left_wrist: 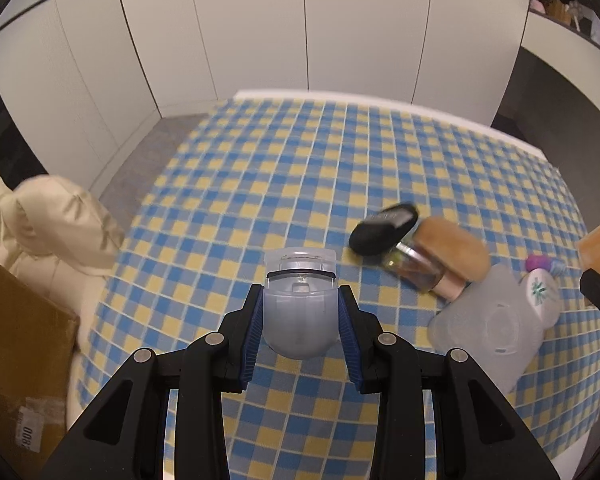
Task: Organize objects
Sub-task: 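Lift the pink box with the right tool while the left tool lifts the grey mouse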
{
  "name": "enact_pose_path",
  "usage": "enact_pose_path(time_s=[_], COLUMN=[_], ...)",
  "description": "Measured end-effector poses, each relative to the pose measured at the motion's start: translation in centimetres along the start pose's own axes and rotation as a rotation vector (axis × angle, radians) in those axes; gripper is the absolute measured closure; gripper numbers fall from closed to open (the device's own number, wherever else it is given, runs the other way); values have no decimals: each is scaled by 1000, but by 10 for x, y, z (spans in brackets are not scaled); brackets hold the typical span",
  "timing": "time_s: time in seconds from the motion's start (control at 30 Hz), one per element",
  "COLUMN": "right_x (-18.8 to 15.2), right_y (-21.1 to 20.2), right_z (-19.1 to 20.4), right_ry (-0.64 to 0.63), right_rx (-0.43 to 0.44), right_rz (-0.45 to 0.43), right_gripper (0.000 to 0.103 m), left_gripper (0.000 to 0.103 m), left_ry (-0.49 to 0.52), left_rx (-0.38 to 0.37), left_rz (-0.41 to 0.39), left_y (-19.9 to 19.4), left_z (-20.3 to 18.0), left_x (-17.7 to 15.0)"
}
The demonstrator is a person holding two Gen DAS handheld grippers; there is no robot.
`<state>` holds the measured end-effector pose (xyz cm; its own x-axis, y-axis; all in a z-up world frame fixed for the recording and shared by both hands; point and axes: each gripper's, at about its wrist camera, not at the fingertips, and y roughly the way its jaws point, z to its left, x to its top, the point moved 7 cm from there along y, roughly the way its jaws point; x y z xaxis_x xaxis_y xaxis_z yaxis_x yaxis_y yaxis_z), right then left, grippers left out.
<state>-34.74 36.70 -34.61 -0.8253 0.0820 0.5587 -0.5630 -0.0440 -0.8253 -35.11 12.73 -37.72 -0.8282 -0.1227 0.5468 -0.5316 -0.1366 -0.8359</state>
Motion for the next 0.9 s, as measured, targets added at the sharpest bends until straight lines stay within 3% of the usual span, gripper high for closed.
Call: enact_pose_path(time_s=[0.33, 0.5, 0.67, 0.9], right_x=[25, 40, 60, 89], right_y=[-49, -80, -116, -172], right_z=[5, 2, 0, 6], right_ry=[-3, 53, 49, 19], right_rx=[25, 86, 71, 48], right_rz=[-50, -69, -115, -182], right_gripper=[57, 57, 57, 57], left_gripper=[67, 67, 67, 67], left_ry=[37, 80, 119, 94], left_rx=[-50, -41, -53, -57], left_rz=[-74, -131, -192, -220], left_y=[-69, -111, -154, -203], left_z=[-10, -17, -21, -12], left_x=[36, 55, 74, 99])
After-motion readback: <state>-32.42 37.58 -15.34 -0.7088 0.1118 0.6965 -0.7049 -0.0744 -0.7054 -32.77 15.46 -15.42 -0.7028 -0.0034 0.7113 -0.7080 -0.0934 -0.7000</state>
